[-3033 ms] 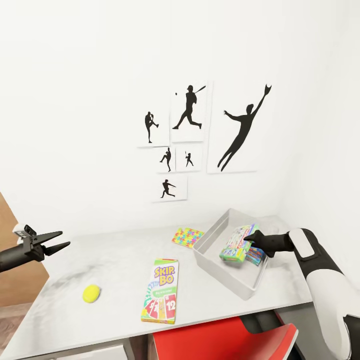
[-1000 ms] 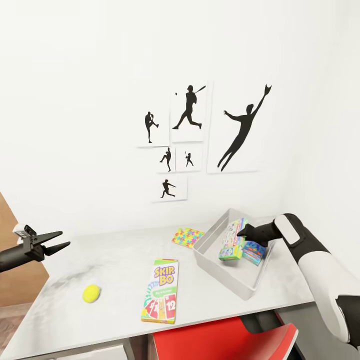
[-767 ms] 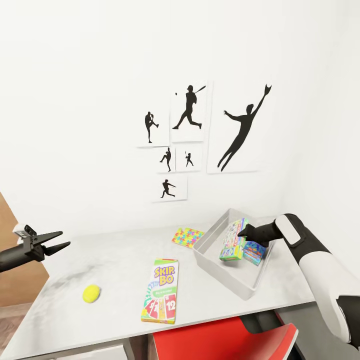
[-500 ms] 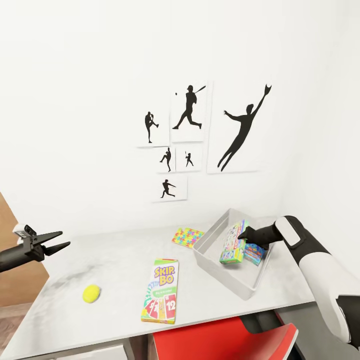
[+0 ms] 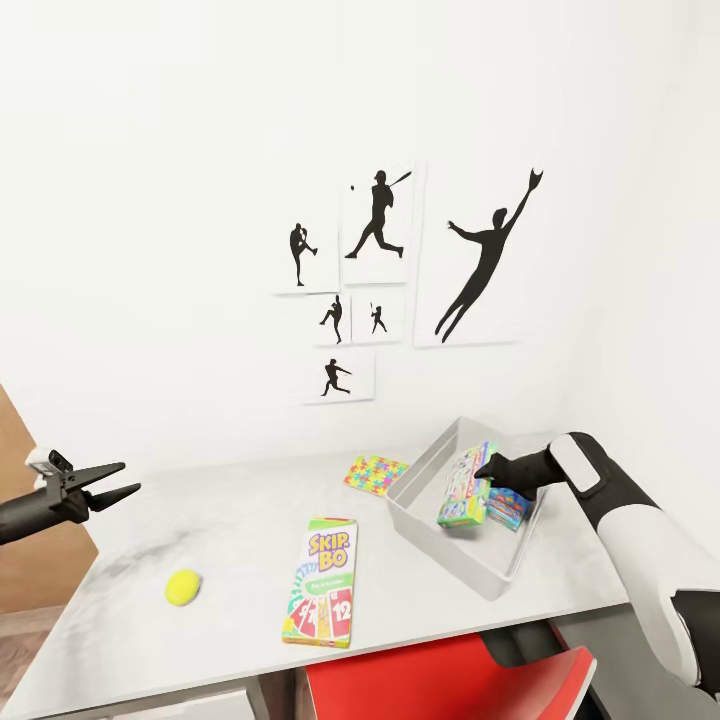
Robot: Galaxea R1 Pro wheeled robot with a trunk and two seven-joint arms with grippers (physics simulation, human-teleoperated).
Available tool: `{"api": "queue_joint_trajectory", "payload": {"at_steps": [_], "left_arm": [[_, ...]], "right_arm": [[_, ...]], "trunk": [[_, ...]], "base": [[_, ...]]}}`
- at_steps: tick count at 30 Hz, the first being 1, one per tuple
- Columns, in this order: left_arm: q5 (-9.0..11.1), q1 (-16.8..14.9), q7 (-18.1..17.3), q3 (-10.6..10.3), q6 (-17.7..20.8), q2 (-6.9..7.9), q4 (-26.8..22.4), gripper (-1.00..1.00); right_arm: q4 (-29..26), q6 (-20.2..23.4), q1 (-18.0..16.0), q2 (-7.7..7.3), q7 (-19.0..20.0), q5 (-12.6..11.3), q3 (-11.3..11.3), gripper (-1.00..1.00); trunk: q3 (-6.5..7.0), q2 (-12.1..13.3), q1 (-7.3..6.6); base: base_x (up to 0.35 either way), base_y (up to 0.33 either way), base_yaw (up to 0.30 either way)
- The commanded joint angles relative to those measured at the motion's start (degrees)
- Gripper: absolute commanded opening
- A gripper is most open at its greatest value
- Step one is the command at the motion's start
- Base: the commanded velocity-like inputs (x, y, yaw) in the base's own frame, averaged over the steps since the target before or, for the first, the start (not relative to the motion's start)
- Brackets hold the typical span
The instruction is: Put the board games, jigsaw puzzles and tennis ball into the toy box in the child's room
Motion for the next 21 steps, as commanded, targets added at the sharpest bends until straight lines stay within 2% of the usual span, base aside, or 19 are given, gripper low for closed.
{"api": "queue_joint_trajectory", "payload": {"at_steps": [1, 6, 15, 18, 21], "left_arm": [[0.0, -0.1, -0.2, 0.0, 0.6, 0.02, 0.0, 1.0], [0.0, -0.1, -0.2, 0.0, 0.6, 0.03, 0.0, 1.0], [0.0, -0.1, -0.2, 0.0, 0.6, 0.02, 0.0, 1.0], [0.0, -0.1, -0.2, 0.0, 0.6, 0.08, 0.0, 1.0], [0.0, -0.1, -0.2, 0.0, 0.6, 0.1, 0.0, 1.0]], "right_arm": [[-0.1, 0.1, -0.1, -0.05, 0.0, -0.4, 0.2, -1.0], [-0.1, 0.1, -0.1, -0.12, 1.8, -0.4, 0.0, -1.0], [-0.2, -0.1, -0.1, -0.21, 2.3, -0.7, -0.4, -1.0], [-0.2, -1.6, -0.1, -0.45, 2.6, -0.9, -0.5, -1.0], [-0.1, -2.6, -0.1, -0.85, 4.4, -1.0, -0.5, -1.0]], "trunk": [[-0.14, -0.1, 0.04], [-0.14, -0.1, 0.04], [-0.14, -0.1, 0.04], [-0.14, -0.1, 0.04], [-0.14, -0.1, 0.04]], "base": [[0.0, 0.0, 0.0], [0.0, 0.0, 0.0], [0.0, 0.0, 0.0], [0.0, 0.0, 0.0], [0.0, 0.0, 0.0]]}}
